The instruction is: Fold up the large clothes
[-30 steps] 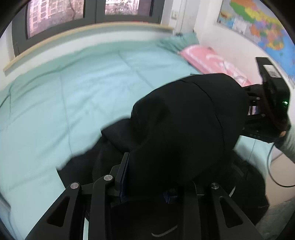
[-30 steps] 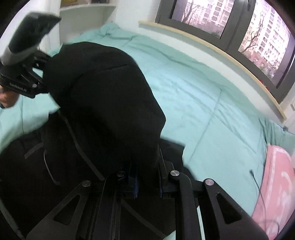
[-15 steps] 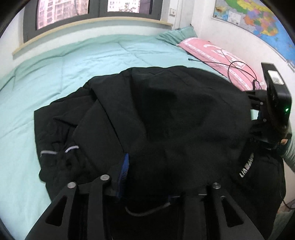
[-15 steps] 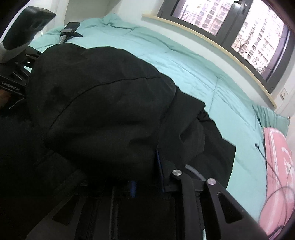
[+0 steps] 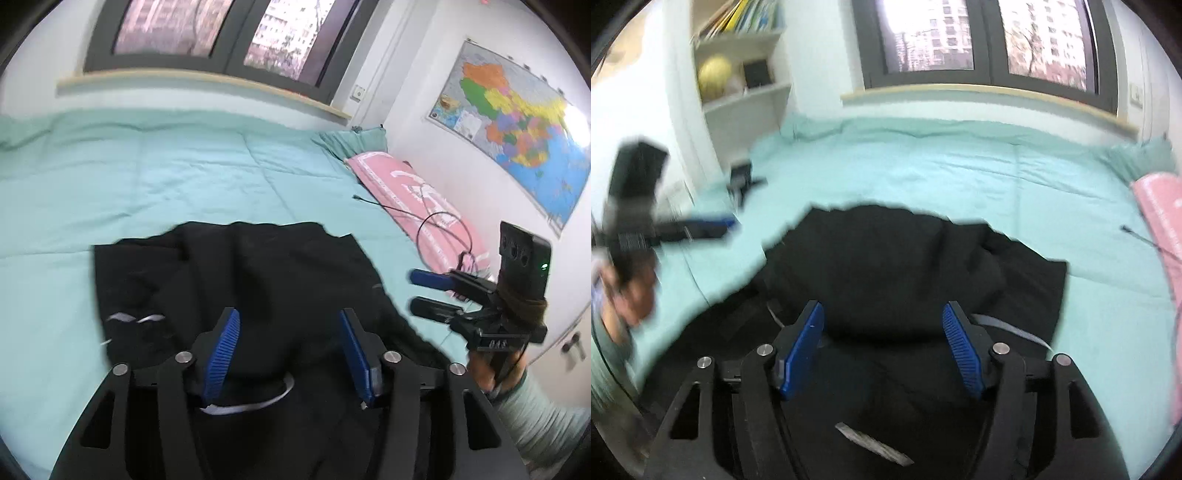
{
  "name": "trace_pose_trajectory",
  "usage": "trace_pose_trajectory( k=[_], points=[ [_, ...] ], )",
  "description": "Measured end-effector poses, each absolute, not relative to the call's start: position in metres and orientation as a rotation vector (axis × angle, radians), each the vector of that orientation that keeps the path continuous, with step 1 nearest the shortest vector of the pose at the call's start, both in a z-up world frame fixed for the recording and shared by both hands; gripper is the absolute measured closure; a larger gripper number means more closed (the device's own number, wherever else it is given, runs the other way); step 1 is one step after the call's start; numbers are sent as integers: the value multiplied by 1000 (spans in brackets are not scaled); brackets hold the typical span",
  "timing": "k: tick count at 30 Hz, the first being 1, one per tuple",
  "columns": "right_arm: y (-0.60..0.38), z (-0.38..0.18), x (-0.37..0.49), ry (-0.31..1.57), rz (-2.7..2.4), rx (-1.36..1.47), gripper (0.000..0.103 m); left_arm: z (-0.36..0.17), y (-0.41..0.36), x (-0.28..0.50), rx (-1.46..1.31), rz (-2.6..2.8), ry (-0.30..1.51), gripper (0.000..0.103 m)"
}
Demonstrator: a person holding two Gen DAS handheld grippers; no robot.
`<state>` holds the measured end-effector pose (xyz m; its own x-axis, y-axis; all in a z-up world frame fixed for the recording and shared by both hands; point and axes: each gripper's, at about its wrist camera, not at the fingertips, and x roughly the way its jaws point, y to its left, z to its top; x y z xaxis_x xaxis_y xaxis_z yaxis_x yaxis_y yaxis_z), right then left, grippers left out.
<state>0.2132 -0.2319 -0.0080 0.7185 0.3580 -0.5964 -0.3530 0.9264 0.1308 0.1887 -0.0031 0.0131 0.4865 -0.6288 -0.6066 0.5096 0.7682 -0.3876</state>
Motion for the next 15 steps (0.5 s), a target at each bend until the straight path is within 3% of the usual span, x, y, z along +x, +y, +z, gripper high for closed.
trace_pose_trajectory(
  k=[5, 8, 10, 15],
  points=[
    [-199, -23, 290, 782, 367, 50, 34, -57, -33, 238, -264, -684, 990, 45],
    [-194, -94, 328, 1037, 330, 61, 35, -132, -40, 255, -246, -633, 1172, 44],
    [-196, -136, 332, 1103, 337, 52, 35, -138, -38, 252, -257, -636, 1140, 44],
    [-194, -128, 319, 1018, 323, 36, 35, -115, -43, 234, -184, -624, 1075, 44]
  ],
)
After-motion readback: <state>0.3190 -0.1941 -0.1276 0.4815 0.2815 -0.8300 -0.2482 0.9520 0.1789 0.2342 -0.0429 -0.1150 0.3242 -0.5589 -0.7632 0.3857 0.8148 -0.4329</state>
